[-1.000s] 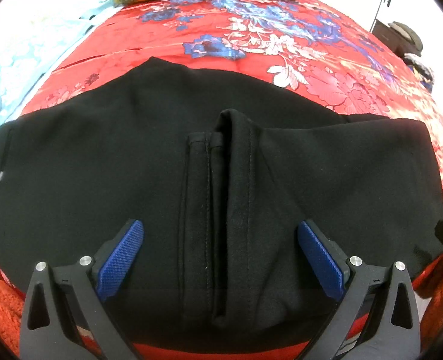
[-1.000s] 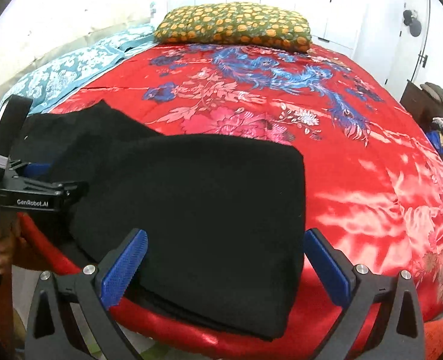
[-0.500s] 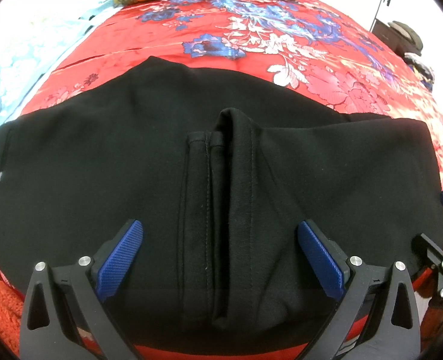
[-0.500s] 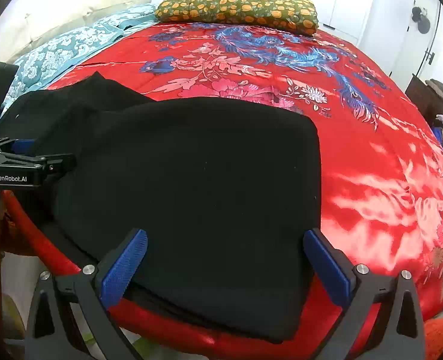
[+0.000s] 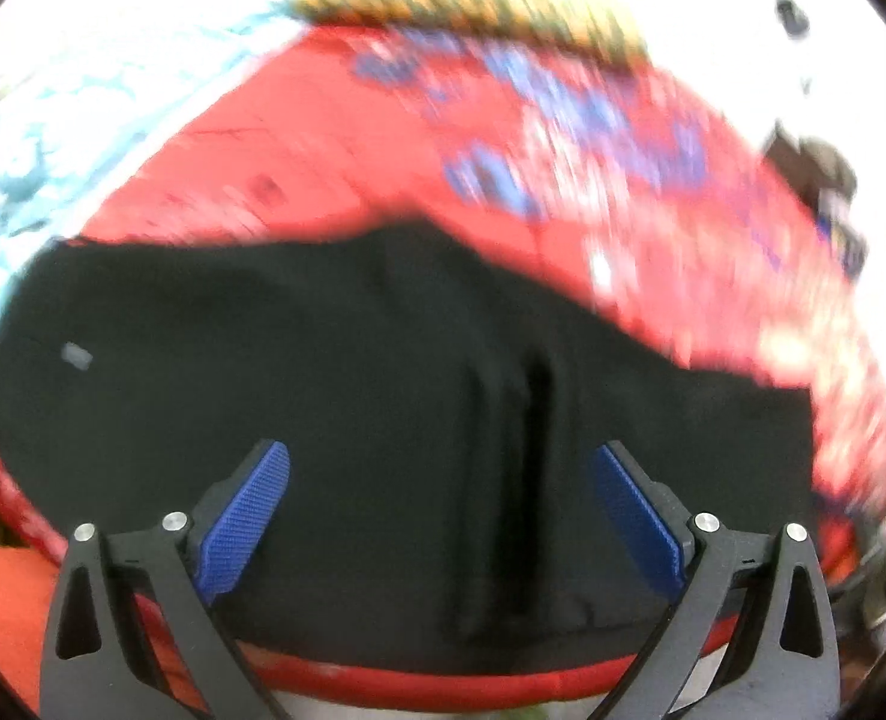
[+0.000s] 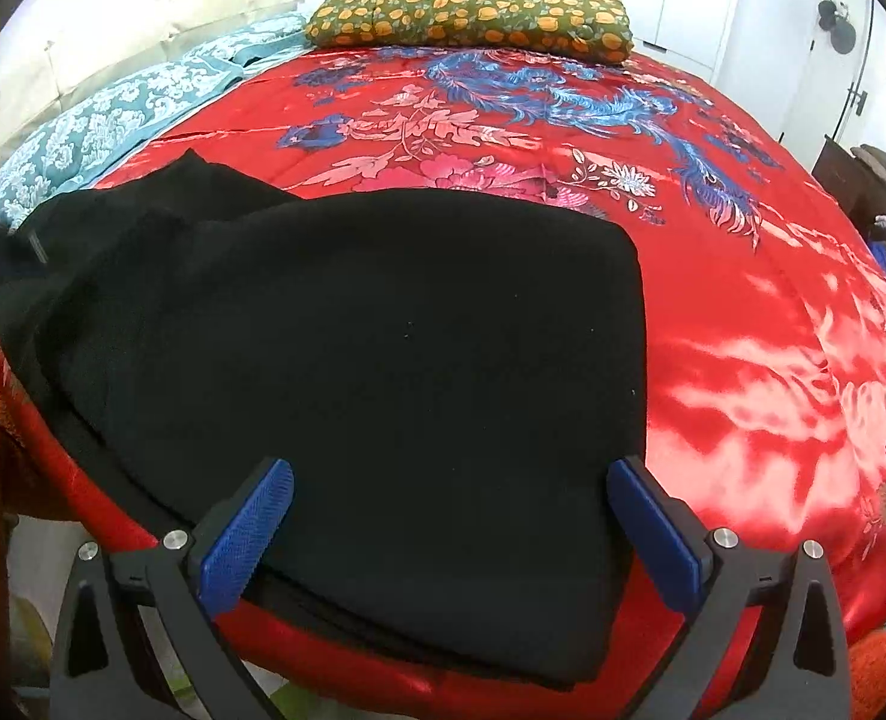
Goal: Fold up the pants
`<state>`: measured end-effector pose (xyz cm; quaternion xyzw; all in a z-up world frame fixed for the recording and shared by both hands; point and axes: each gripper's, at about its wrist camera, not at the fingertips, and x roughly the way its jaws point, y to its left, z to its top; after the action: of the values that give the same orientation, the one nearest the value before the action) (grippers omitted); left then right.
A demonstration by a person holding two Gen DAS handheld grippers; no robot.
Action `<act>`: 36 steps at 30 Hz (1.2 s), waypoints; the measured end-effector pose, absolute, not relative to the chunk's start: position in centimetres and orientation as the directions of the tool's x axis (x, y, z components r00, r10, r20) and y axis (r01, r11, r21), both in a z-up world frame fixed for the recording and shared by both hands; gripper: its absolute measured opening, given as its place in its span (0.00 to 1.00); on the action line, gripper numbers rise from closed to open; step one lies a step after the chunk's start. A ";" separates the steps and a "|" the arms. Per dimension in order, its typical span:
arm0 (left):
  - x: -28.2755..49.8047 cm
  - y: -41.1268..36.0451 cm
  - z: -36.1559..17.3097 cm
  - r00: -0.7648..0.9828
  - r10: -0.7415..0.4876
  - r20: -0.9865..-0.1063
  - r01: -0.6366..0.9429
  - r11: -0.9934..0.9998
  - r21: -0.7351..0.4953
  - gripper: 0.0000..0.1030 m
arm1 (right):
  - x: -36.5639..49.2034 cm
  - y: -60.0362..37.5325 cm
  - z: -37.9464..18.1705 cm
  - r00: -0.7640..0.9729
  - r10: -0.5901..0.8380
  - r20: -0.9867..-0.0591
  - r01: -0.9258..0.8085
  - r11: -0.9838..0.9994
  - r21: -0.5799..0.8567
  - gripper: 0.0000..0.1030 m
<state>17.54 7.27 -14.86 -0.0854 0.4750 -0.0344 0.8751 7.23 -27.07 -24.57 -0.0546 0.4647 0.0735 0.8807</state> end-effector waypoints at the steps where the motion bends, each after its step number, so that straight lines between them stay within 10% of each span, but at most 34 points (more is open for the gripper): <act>1: 17.9 9.3 -13.4 0.574 -0.142 -0.806 -0.047 0.978 -0.205 0.99 | 7.2 -27.1 -24.5 0.557 0.078 -0.827 -0.180 0.983 -0.028 1.00; 12: 24.0 34.6 -15.2 0.442 -0.097 -0.892 -0.310 0.916 -0.254 0.99 | 7.5 -27.2 -24.5 0.547 0.076 -0.834 -0.178 0.984 -0.027 1.00; 30: 28.2 34.4 -23.7 0.223 -0.434 -0.873 0.018 0.897 -0.441 0.97 | 8.0 -27.1 -24.5 0.522 0.060 -0.851 -0.171 0.985 -0.035 1.00; 36: 28.2 33.1 -23.3 0.167 -0.574 -0.802 0.072 0.818 -0.570 0.33 | 8.2 -27.2 -24.6 0.516 0.062 -0.855 -0.172 0.985 -0.032 1.00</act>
<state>28.16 33.06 -23.33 -0.2067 0.6071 -0.2194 0.7352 8.24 -27.21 -24.61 -0.0564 0.4876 0.0672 0.8687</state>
